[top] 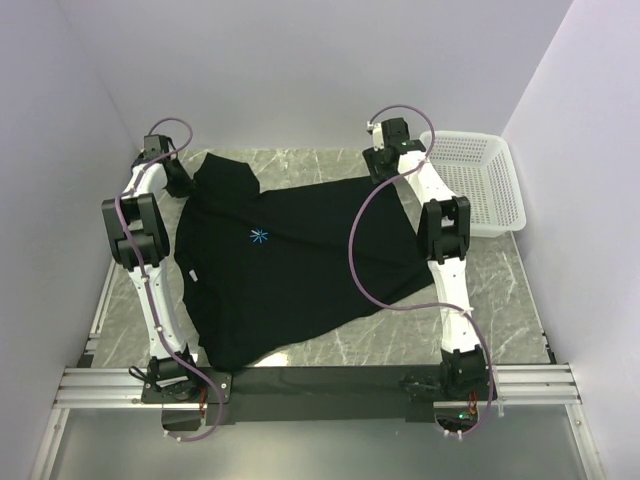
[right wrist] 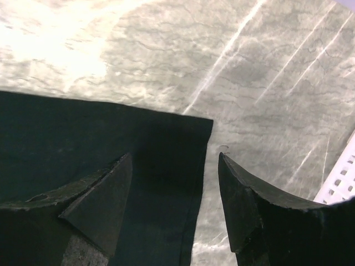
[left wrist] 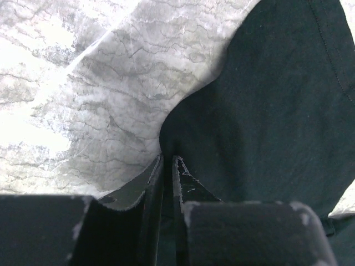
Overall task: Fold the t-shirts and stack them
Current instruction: Flatten the tshirt out
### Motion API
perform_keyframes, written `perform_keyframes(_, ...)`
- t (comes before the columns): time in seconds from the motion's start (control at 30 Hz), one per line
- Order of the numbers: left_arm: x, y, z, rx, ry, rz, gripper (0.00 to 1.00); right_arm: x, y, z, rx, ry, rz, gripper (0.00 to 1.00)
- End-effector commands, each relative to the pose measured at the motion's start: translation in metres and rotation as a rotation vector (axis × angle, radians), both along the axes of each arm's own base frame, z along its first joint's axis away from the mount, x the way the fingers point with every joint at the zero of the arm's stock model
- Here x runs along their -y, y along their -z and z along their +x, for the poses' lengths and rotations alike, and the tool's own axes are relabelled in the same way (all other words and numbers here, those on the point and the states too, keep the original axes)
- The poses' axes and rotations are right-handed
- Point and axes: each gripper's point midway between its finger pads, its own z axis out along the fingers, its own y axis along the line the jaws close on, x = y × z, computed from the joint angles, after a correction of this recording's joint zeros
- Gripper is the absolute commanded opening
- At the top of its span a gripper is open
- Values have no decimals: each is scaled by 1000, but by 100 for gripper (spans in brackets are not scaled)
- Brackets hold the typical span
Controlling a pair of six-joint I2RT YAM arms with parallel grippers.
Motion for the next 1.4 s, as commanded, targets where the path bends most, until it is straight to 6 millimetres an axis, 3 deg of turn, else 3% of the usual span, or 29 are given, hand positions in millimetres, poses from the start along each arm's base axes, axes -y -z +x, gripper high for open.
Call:
perform_keyframes(0.0,6,-22,0,35,-1,-22,17,3,-20,20,78,8,38,70)
perform_keyframes(0.23,8,-20,-2,29,-7,-36,18,2,1,17,29,4,76,70)
perform_keyframes(0.43,11,-21,-6,32,-9,-51,18,0,5,12,-3,-18,95,71)
perform_keyframes(0.67,17,-21,-11,27,-9,-69,18,11,19,1,-66,2,84,69)
perform_keyframes(1.0,17,-23,-14,24,-14,-72,18,8,28,-8,-118,-16,111,48)
perform_keyframes(1.23,21,-23,-14,24,-8,-79,17,5,30,-13,-141,-42,130,46)
perform_keyframes(1.37,21,-22,-17,18,-7,-77,17,5,33,-18,-157,-61,123,30)
